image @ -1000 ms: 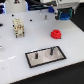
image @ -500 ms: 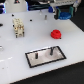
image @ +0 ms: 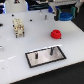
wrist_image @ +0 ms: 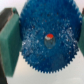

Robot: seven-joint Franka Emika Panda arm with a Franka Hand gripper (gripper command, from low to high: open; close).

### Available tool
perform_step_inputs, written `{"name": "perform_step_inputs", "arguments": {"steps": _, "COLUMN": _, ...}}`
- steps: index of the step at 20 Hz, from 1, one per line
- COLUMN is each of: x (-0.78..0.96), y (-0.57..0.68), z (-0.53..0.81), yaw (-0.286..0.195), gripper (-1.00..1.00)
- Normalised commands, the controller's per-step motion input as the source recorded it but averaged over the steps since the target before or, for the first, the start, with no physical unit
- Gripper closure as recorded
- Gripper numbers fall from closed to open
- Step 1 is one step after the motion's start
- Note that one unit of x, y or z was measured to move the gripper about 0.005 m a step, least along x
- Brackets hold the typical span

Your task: Insert the blue gear onto the right peg, followed by the red gear

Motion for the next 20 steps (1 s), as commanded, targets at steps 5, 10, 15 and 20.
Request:
{"name": "perform_step_inputs", "arguments": {"steps": 5, "x": 0.82, "y": -0.25, "z": 0.32, "yaw": 0.000, "gripper": 1.00}}
{"name": "perform_step_inputs", "arguments": {"steps": 10, "x": 0.82, "y": -0.25, "z": 0.27, "yaw": 0.000, "gripper": 1.00}}
{"name": "perform_step_inputs", "arguments": {"steps": 15, "x": 0.79, "y": -0.26, "z": 0.14, "yaw": 0.000, "gripper": 1.00}}
{"name": "perform_step_inputs", "arguments": {"steps": 20, "x": 0.67, "y": -0.25, "z": 0.05, "yaw": 0.000, "gripper": 1.00}}
